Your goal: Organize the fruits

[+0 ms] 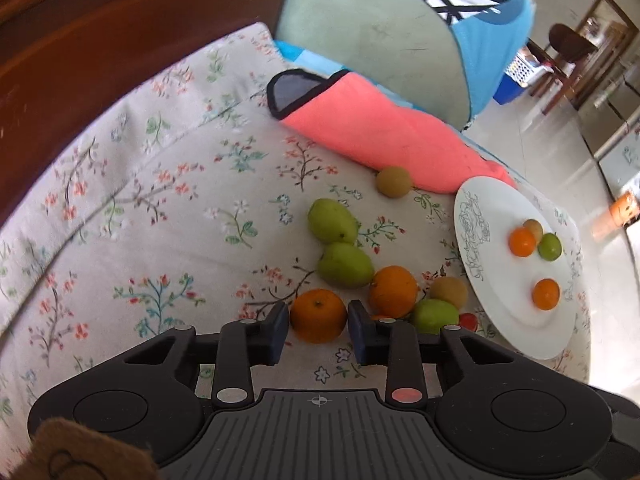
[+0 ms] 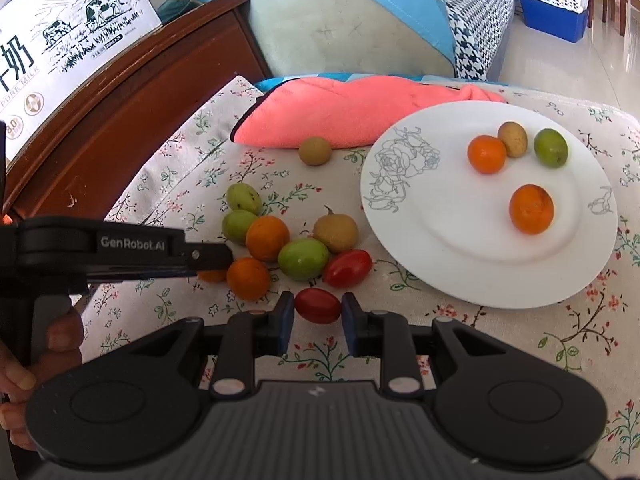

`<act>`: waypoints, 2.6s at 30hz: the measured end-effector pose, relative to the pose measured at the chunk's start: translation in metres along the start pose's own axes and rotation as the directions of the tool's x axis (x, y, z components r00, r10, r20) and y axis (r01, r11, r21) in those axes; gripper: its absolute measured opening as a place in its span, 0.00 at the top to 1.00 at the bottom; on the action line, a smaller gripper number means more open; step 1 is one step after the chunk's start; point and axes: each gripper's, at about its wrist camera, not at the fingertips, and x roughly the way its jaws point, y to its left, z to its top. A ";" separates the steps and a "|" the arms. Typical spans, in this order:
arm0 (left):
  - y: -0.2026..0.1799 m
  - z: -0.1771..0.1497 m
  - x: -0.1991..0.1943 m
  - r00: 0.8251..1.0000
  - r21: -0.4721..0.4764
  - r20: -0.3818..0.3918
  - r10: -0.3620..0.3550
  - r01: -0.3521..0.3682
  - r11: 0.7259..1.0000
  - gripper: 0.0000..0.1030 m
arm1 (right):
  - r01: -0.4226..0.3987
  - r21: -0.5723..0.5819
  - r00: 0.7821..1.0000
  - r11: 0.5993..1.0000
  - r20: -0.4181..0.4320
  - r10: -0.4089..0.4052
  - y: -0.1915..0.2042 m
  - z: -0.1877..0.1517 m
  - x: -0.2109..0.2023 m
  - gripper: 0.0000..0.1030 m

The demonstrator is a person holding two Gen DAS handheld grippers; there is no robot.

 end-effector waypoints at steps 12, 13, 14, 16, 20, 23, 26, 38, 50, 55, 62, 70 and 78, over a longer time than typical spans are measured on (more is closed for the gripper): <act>-0.012 -0.004 0.006 0.999 0.052 0.029 0.019 -0.020 0.998 0.73 | 0.025 0.001 1.000 1.000 -0.014 -0.025 0.001 0.000 0.003 0.75; -0.013 -0.004 0.006 0.999 0.053 0.031 0.020 -0.022 0.998 0.73 | 0.030 -0.001 0.999 1.000 -0.017 -0.030 0.001 0.000 0.003 0.75; -0.013 -0.004 0.006 0.999 0.055 0.031 0.023 -0.025 0.998 0.73 | 0.034 -0.003 0.999 0.999 -0.018 -0.034 0.001 0.000 0.003 0.75; -0.014 -0.005 0.004 0.999 0.062 0.035 0.033 -0.035 0.997 0.73 | 0.041 -0.004 0.999 0.999 -0.020 -0.041 0.001 0.000 0.003 0.75; -0.015 -0.004 -0.004 0.997 0.070 0.059 0.041 -0.045 0.996 0.73 | 0.056 0.000 0.998 0.998 -0.019 -0.056 0.000 0.002 0.001 0.75; -0.015 -0.001 -0.011 0.997 0.056 0.075 0.028 -0.032 0.998 0.73 | 0.056 -0.012 0.998 0.998 -0.007 -0.056 0.002 0.003 -0.001 0.75; -0.019 0.001 -0.019 0.993 0.069 0.111 0.027 -0.035 0.997 0.73 | 0.078 -0.046 0.997 0.996 0.020 -0.077 0.007 0.005 -0.006 0.75; -0.045 0.004 -0.034 0.976 0.145 0.216 0.029 -0.061 0.988 0.73 | 0.197 -0.103 0.975 0.975 0.122 -0.184 0.009 0.019 -0.023 0.75; -0.081 0.009 -0.039 0.967 0.207 0.240 -0.088 0.038 0.978 0.73 | -0.024 0.212 0.985 0.977 0.170 -0.012 -0.055 0.054 -0.061 0.75; -0.092 0.010 -0.031 0.968 0.214 0.221 -0.122 0.074 0.974 0.73 | -0.047 0.357 0.982 0.933 0.189 -0.022 -0.096 0.061 -0.070 0.75; -0.109 0.004 -0.014 0.974 0.228 0.177 -0.140 0.098 0.969 0.73 | -0.072 0.493 0.992 0.867 0.127 0.010 -0.128 0.054 -0.057 0.75; -0.126 -0.003 0.003 0.979 0.252 0.136 -0.153 0.115 0.961 0.73 | -0.042 0.508 0.995 0.860 0.101 -0.011 -0.137 0.054 -0.046 0.75; -0.132 -0.005 0.015 0.981 0.242 0.118 -0.153 0.121 0.963 0.73 | -0.023 0.480 0.993 0.877 0.111 -0.034 -0.135 0.059 -0.041 0.73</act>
